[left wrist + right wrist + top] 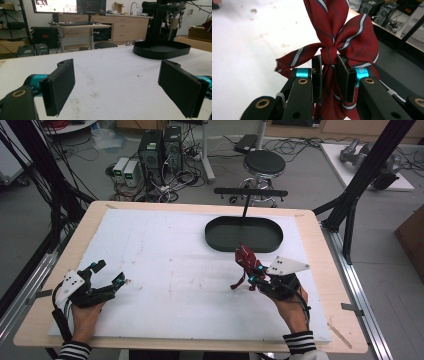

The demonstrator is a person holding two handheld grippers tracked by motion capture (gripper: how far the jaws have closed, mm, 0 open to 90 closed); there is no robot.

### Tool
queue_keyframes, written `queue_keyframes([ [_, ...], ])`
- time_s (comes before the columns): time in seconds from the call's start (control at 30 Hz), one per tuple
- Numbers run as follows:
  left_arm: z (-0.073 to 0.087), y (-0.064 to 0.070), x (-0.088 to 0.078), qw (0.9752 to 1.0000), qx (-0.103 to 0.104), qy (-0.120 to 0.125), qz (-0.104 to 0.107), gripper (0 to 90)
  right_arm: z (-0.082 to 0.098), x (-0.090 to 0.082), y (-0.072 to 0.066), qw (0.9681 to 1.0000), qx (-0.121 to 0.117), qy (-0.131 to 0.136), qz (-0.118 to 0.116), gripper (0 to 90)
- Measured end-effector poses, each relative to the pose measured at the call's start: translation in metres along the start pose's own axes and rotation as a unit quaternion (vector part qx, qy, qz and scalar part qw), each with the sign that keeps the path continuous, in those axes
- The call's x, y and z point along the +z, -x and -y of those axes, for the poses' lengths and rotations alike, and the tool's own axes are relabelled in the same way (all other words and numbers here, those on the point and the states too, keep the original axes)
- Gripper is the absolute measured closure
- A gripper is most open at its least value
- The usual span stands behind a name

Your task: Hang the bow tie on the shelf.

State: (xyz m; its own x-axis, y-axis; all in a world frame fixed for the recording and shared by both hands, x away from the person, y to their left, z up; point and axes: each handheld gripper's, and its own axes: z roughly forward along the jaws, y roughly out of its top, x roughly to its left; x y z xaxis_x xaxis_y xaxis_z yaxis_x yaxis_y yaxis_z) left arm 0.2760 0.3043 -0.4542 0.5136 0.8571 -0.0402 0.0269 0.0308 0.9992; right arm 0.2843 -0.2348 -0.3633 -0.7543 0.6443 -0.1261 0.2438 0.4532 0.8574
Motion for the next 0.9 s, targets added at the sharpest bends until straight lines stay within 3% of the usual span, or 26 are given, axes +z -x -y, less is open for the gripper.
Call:
queue_keyframes([
  [0.33,0.000,0.000,0.000,1.0000,-0.002,0.001,0.000,14.5,-0.016,0.001,0.004,0.9981,0.025,0.039,0.040,75.6],
  [0.9,0.000,0.000,0.000,1.0000,0.000,-0.001,0.001,14.5,-0.044,0.009,0.021,0.9931,0.053,0.070,0.078,75.5],
])
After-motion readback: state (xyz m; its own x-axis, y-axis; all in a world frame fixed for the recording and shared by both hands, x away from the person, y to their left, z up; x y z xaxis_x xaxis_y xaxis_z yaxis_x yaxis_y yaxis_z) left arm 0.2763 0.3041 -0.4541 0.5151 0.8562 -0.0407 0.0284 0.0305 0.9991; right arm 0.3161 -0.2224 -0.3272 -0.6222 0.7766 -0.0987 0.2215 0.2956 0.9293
